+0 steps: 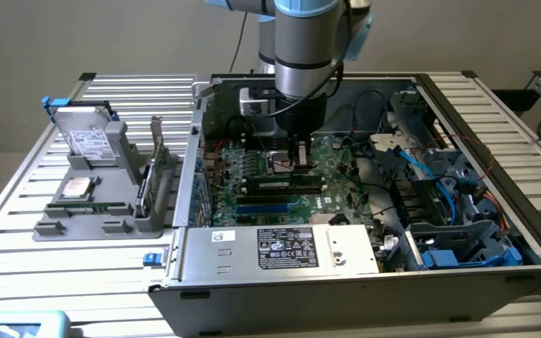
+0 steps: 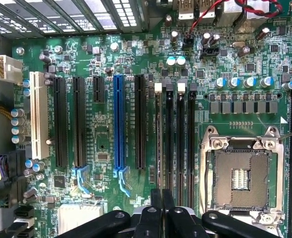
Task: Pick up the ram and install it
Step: 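Insert the ram into the slot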
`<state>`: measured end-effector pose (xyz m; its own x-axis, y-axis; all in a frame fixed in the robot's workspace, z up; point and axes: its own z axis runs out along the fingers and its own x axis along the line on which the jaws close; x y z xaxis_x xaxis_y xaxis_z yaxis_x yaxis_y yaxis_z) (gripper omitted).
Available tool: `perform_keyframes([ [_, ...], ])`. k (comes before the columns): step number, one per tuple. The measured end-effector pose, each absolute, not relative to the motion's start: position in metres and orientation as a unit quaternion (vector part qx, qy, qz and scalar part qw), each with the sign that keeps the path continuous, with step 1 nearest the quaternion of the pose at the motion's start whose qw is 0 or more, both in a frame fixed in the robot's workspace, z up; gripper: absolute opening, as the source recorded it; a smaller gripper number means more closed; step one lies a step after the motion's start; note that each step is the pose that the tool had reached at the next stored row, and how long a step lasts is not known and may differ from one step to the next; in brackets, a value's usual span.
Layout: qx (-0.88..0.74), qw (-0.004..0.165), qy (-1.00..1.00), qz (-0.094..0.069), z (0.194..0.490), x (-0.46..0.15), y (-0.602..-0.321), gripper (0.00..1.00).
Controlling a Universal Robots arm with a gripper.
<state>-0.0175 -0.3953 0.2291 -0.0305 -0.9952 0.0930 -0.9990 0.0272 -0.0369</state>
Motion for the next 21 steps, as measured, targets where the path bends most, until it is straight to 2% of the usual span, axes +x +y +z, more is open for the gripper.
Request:
perform_keyframes([
  [16, 0.693, 0.017, -0.719, 0.050, 0.2255, -0.0224, -0.3952, 0.12],
  [19, 0.692, 0.016, -0.719, 0.051, 0.2258, -0.0223, -0.3952, 0.13],
  [20, 0.692, 0.016, -0.720, 0.051, 0.2264, -0.0223, -0.3952, 0.20],
  [21, 0.692, 0.016, -0.720, 0.051, 0.2281, -0.0223, -0.3952, 0.20],
])
